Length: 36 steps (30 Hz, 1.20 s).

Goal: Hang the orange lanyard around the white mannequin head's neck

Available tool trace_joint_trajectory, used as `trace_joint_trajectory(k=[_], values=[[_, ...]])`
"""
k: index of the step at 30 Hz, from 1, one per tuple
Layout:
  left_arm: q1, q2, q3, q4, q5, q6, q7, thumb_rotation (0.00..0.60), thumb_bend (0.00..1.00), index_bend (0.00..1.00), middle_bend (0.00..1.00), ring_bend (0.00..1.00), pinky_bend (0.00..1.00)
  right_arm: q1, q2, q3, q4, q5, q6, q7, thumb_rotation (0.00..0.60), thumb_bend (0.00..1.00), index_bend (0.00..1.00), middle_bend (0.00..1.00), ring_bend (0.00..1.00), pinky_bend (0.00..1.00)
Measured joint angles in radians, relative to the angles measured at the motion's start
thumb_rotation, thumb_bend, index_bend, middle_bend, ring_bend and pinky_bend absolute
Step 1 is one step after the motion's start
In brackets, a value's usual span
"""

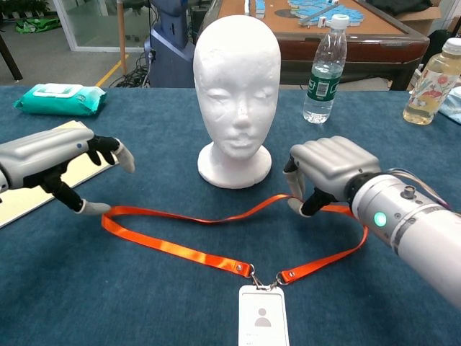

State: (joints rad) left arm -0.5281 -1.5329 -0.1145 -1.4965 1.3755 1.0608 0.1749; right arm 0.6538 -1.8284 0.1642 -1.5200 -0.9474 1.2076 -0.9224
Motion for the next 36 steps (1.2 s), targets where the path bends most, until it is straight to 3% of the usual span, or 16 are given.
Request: trace_joint_trajectory(k=[21,36], values=[[-0.027,-0.049,0.015,0.046,-0.017,-0.020,-0.020,0.600,0.17,0.37,0.22,0.25,0.24,0.002,0.005,-0.004,-0.017,-0.015,0.012,0.036,0.600,0.44,0.63,0.48,0.33,0.39],[-0.056,-0.123,0.004,0.170,-0.028,-0.030,-0.024,0.600,0.17,0.43,0.24,0.25,0.24,0.003,0.003,-0.006,-0.013,0.001,0.012,0.033,0.600,0.44,0.63,0.48,0.33,0.39]])
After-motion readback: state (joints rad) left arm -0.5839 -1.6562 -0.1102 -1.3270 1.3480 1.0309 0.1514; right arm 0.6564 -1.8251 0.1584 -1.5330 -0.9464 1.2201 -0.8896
